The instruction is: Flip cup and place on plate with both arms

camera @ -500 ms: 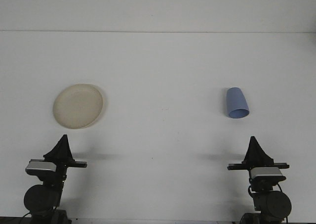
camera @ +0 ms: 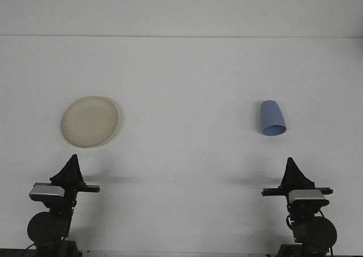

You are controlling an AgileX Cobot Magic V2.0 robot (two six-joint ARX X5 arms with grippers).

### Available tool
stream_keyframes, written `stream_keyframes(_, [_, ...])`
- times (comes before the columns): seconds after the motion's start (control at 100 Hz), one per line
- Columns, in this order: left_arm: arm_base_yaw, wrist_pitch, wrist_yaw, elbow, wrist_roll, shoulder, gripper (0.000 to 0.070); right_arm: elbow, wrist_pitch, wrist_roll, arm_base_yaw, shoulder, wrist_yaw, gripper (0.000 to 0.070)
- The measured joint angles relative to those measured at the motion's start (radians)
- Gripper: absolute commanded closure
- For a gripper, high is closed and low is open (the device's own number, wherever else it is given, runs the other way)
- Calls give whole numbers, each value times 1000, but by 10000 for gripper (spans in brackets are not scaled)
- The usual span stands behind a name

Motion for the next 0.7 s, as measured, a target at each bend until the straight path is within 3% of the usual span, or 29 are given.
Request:
stream_keyframes(0.28, [0,0,0,0,0,0,689,255,-192,0,0,83,0,700])
stream_keyframes(0.7, [0,0,0,0,0,0,689,669,-649,0,0,482,0,700])
